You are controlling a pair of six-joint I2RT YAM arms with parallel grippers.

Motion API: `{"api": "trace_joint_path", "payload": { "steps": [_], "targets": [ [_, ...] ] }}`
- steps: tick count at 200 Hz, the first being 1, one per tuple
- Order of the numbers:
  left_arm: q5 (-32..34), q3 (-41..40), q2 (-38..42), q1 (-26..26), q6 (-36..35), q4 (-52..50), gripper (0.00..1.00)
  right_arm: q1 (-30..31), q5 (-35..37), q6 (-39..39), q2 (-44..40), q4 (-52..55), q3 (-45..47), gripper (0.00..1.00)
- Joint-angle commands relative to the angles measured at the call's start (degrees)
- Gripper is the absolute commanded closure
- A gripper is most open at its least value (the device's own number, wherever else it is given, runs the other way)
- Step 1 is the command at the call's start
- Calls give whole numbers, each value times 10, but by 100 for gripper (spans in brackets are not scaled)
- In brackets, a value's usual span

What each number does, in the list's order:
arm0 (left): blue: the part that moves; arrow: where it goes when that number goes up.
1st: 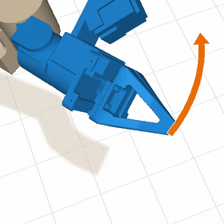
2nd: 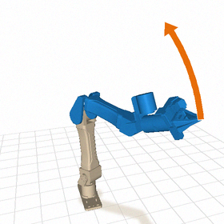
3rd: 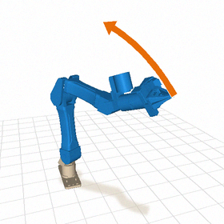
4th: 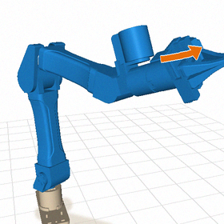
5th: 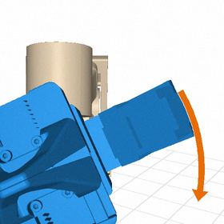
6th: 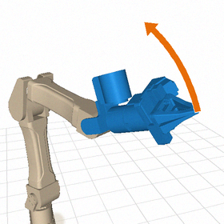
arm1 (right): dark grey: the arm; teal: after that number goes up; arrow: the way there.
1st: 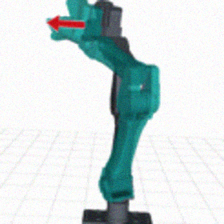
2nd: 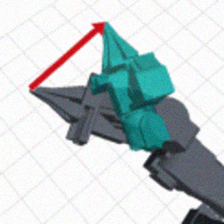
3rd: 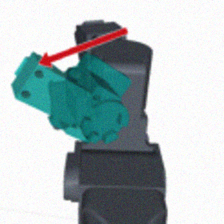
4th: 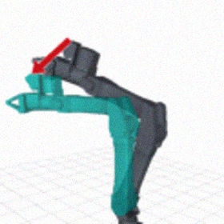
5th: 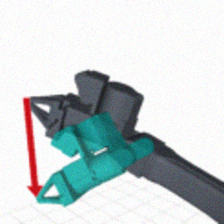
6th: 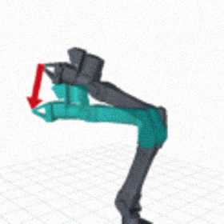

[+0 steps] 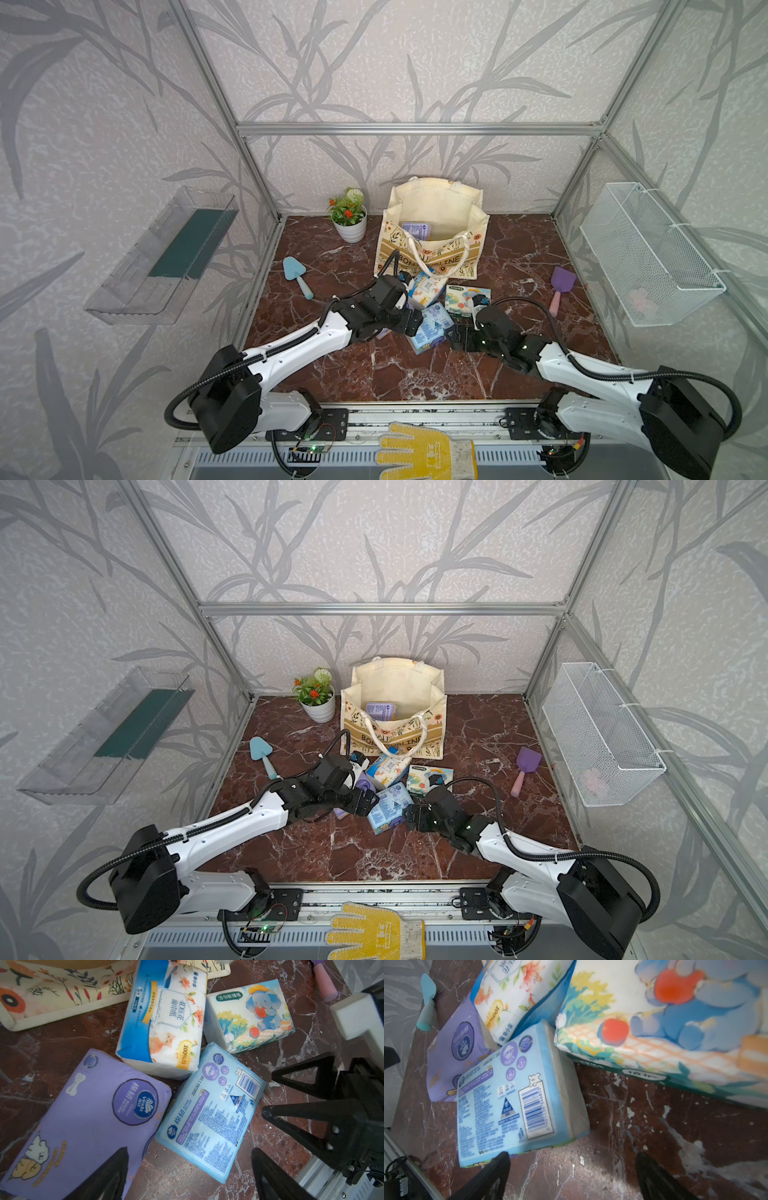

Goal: Put tissues into the canvas bag
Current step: Pick up the pack of facial tissues from the center of the board.

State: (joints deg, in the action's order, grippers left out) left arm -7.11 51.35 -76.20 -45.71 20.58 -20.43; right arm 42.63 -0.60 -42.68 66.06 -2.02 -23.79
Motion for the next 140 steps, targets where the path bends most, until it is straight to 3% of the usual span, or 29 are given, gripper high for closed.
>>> {"api": "trace_joint_path", "payload": {
  "steps": [1, 45, 76, 140],
  "targets": [
    [3, 24, -19, -15, 4, -32, 15, 9, -9, -39, 17, -42, 10, 7],
    [10, 38, -54, -14, 10, -27, 16, 10, 17, -61, 9, -58, 26, 10],
    [-3, 70, -90, -14, 10, -33, 21, 11, 7, -70, 24, -69, 28, 15],
    [4, 84, -134, -12, 9, -31, 23, 3, -12, -70, 50, -78, 17, 15]
  ]
}}
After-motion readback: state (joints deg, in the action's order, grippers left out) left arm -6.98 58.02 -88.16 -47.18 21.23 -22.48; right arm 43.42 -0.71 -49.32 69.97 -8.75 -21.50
